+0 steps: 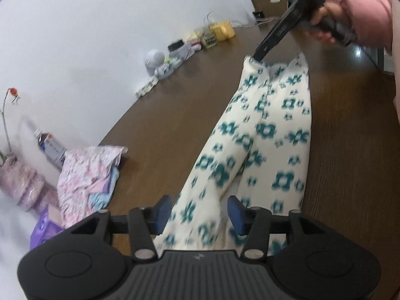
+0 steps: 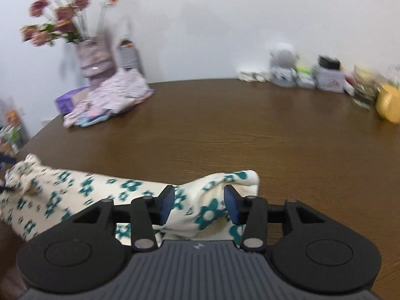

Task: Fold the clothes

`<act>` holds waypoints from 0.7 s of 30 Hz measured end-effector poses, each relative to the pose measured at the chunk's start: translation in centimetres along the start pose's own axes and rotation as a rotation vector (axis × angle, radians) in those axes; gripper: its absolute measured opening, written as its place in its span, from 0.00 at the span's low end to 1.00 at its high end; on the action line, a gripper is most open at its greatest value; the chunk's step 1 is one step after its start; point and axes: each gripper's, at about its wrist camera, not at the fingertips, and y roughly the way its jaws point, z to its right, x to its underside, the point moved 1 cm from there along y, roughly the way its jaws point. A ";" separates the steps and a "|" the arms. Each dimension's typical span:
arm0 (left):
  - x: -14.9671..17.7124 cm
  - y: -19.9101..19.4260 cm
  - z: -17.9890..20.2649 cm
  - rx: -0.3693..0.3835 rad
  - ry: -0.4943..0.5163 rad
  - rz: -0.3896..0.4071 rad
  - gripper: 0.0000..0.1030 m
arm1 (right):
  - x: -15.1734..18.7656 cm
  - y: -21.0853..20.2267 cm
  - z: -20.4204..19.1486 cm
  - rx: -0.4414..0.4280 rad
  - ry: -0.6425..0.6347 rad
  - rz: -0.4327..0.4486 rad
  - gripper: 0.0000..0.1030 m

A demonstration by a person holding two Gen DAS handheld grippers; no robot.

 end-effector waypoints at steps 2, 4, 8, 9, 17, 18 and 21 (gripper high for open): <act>-0.6 1.4 0.9 -0.013 0.050 -0.019 0.47 | -0.4 1.6 0.5 0.010 0.030 -0.040 0.42; -0.8 2.8 1.4 -0.024 0.077 -0.045 0.45 | -0.8 3.2 1.1 0.027 0.069 -0.074 0.30; -0.5 4.3 2.0 -0.027 0.081 -0.063 0.02 | -1.5 4.6 2.5 0.012 0.163 -0.079 0.05; -0.3 4.2 2.2 -0.023 0.084 -0.060 0.02 | -1.5 4.6 3.0 -0.012 0.196 -0.059 0.04; 1.0 4.0 3.4 -0.030 0.082 -0.066 0.10 | 0.4 4.4 5.7 -0.125 0.309 -0.005 0.09; 0.8 3.6 3.1 -0.030 0.060 -0.059 0.12 | 0.5 4.0 5.8 -0.142 0.306 0.003 0.13; -0.1 2.0 1.7 -0.038 -0.033 -0.013 0.38 | 0.3 1.8 5.6 -0.157 0.208 0.040 0.25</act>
